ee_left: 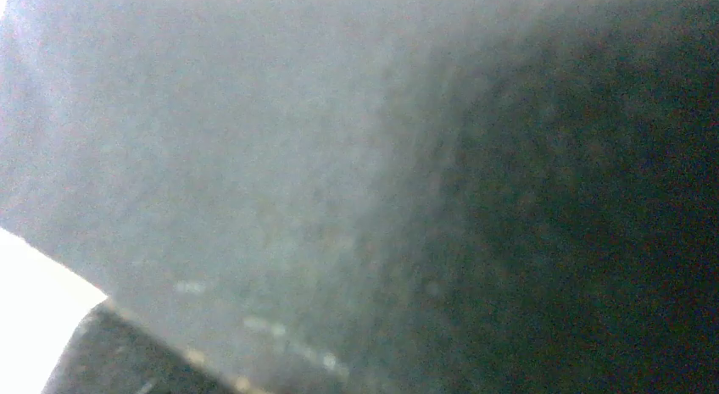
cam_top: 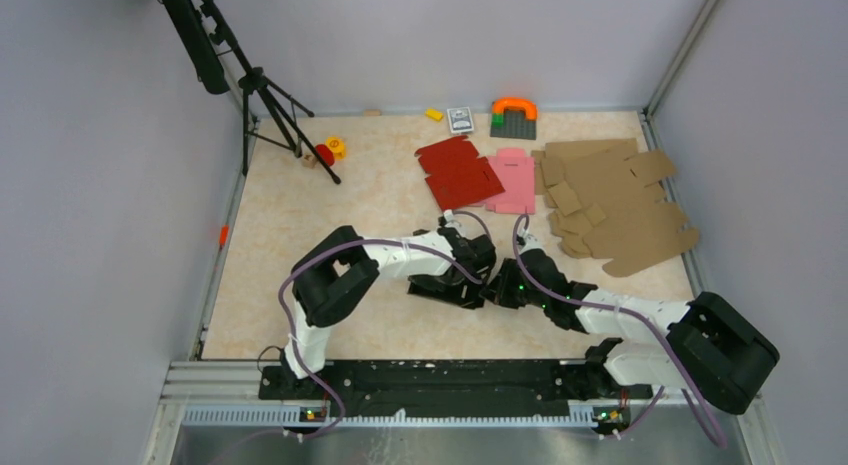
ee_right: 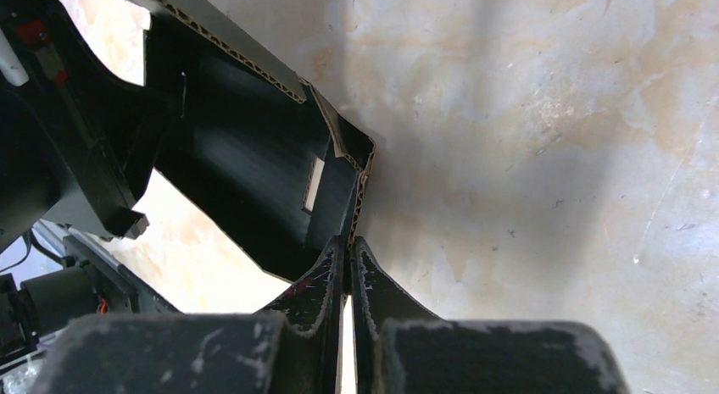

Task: Fold the paper box
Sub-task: Fold the paper box at the center of the board.

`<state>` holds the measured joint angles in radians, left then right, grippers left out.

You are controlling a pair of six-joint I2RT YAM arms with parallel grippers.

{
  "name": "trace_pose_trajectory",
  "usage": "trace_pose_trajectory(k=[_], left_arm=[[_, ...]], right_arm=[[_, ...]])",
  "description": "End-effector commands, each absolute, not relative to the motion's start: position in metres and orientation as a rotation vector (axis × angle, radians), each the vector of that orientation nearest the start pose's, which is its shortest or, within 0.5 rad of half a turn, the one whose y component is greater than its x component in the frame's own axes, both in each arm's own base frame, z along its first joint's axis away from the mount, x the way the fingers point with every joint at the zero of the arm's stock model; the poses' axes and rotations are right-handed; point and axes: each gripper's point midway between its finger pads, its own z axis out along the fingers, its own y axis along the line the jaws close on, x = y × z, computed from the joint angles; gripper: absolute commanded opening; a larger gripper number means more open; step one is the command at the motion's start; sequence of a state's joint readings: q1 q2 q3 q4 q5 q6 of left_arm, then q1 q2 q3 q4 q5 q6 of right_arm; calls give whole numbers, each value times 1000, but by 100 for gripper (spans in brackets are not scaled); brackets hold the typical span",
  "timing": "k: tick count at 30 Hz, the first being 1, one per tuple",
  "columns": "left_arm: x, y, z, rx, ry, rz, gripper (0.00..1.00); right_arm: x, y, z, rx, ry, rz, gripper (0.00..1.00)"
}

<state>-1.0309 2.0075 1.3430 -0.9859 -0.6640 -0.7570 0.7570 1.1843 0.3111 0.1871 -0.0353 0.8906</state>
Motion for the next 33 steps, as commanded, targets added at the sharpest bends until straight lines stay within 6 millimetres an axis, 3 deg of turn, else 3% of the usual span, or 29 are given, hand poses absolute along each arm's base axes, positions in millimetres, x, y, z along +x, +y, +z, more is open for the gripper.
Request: trace_pose_trajectory(k=[1,5,14,33], left_arm=[[224,-216,15,449,2675,561,13],[226,-216,18,416,2719,444,22],[228,-219,30,396,2725,349,31],[227,-233,65,293,2735,-96,32]], right_arm=[[204,237,51,120,2357,861,0],[204,236,52,106,2361,851,0],[205,236,54,86,2364,838,0],[205,236,52,80,2367,833,0]])
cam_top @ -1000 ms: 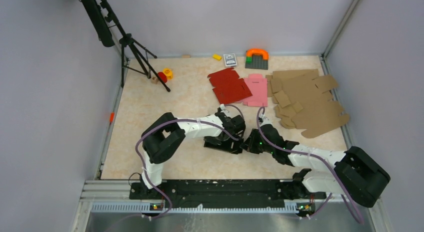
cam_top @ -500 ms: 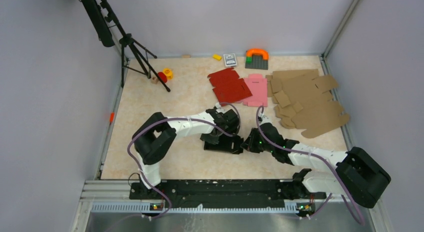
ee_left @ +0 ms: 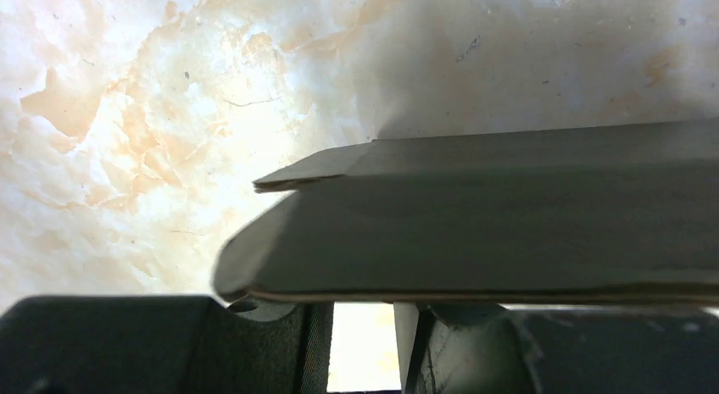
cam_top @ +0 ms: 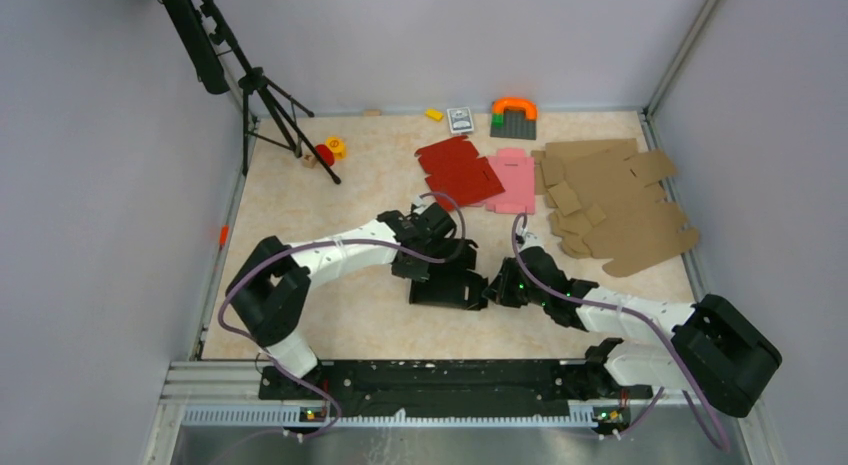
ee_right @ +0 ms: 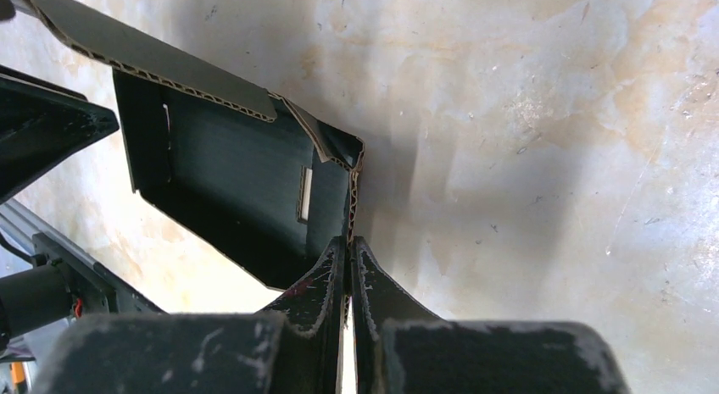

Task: Fold the paper box
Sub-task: Fold the paper box at the center of the board.

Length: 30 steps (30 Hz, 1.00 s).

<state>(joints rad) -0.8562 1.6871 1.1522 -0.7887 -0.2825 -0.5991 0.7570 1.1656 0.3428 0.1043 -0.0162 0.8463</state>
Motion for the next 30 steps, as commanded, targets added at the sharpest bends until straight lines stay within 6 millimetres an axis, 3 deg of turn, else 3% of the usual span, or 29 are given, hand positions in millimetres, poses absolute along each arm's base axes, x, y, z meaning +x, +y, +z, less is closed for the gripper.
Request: trace_pose_trajectory(k=[1,2,5,7,13,19,21,26,30], left_arm=[[224,-234,67,291,2736,-134,32],[221,-235,70,286,2731,-170,32],[211,-233,76,268,2718,-247,31],[206,-228,82,243,2701,-280,30],[185,-215,95,229,2663,-388,19],[180,-207,86,183,2632,-422,0],[180,-210,84,162,2629,-470,0],[179,-218,90,189,2550,-593,0],[185,-205,81,149,2531,-513,0]], right_arm=[[205,236,52,75,2366,831,0],[205,236,52,71,2368,828,1],[205,235,54,57,2369,821,23],[208,232,55,55,2362,793,32],[211,227,67,16,2343,749,39],[212,219,74,-28,2358,694,47],[216,213,77,-27,2357,665,43],[228,205,89,18,2358,722,3],[236,211,96,21,2365,759,0]])
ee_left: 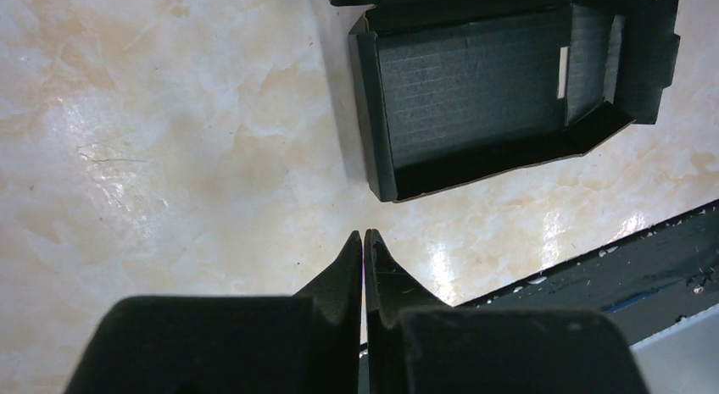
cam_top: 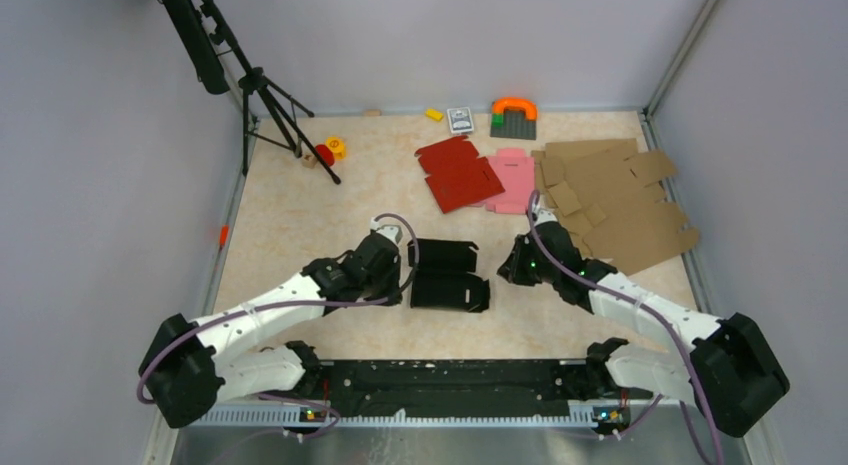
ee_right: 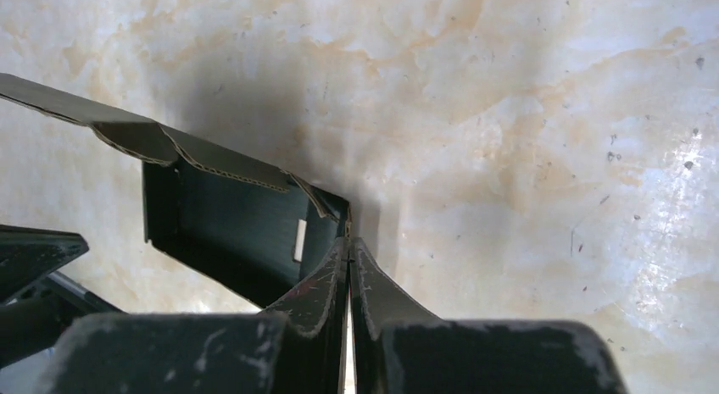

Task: Fold the paper box
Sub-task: Fold the paper box at the center of the board.

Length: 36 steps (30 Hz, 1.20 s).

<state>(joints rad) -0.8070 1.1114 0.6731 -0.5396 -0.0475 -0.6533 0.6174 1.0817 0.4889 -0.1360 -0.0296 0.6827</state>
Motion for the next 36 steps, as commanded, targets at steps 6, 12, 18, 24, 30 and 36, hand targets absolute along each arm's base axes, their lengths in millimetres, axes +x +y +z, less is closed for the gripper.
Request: trace_pose_trajectory(k=[6,12,18,24,30,36], left_arm=[[203,-214,78,68,2510,-561,0],[219,-216,80,-33,2467,-638,24],[215,-220,66,-82,2477,-848,24],[211,-224,61,-75,2475,-936,32],[212,-223,73,-128,2393,-1028,47],[214,-219,61,-166,2457,-1001,28]], right_arm=[[243,227,91,11,2411,802,0],[243,230,84,29,2410,825,0],[236,224,82,52,2383,842,0],[223,220,79,72,2351,895,0],[214,220,76,77,2352,937,0],[210,221,75,79,2342,964,0]])
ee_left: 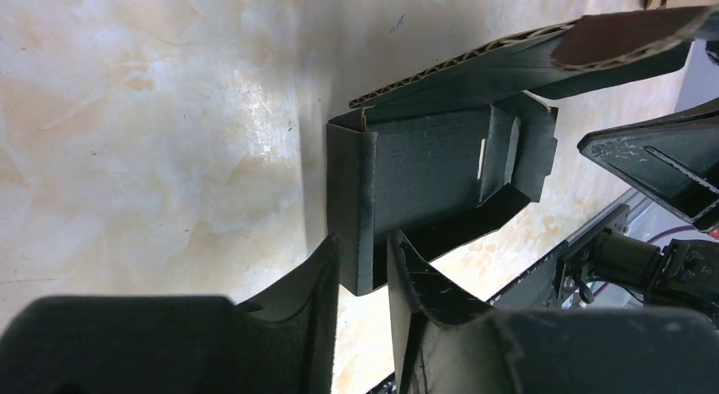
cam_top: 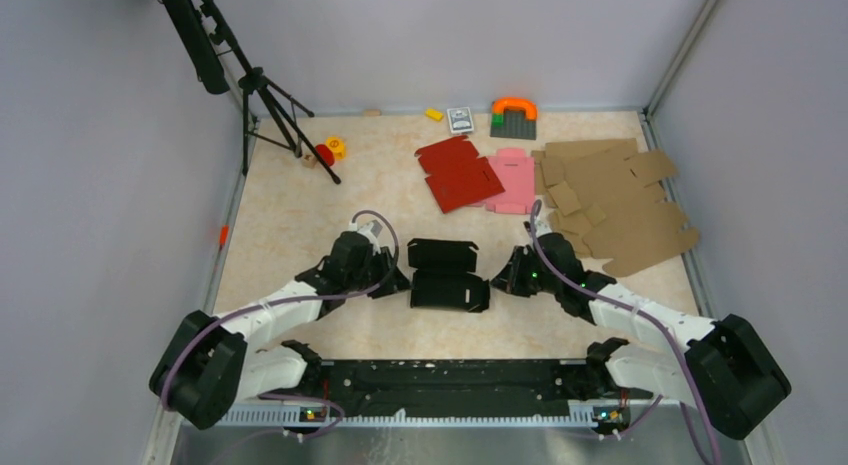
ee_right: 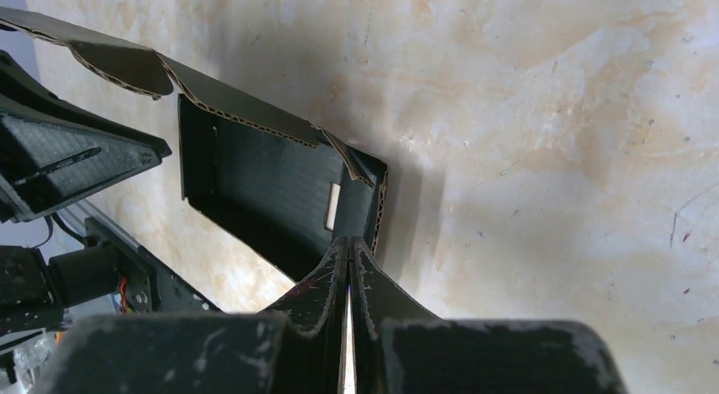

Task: Fold the paper box
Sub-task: Fold the paper box at the center of the board.

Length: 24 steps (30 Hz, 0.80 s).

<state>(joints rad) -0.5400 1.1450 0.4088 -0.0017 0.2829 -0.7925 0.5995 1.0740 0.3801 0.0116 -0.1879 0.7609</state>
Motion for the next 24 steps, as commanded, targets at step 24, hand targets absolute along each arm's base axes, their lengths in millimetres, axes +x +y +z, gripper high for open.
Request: trace_pose_trajectory(k=[24], left_arm=[[209,-221,35,-184,2569,-1022,21]], right_arm=[[206,226,75,57,2345,1012,0]])
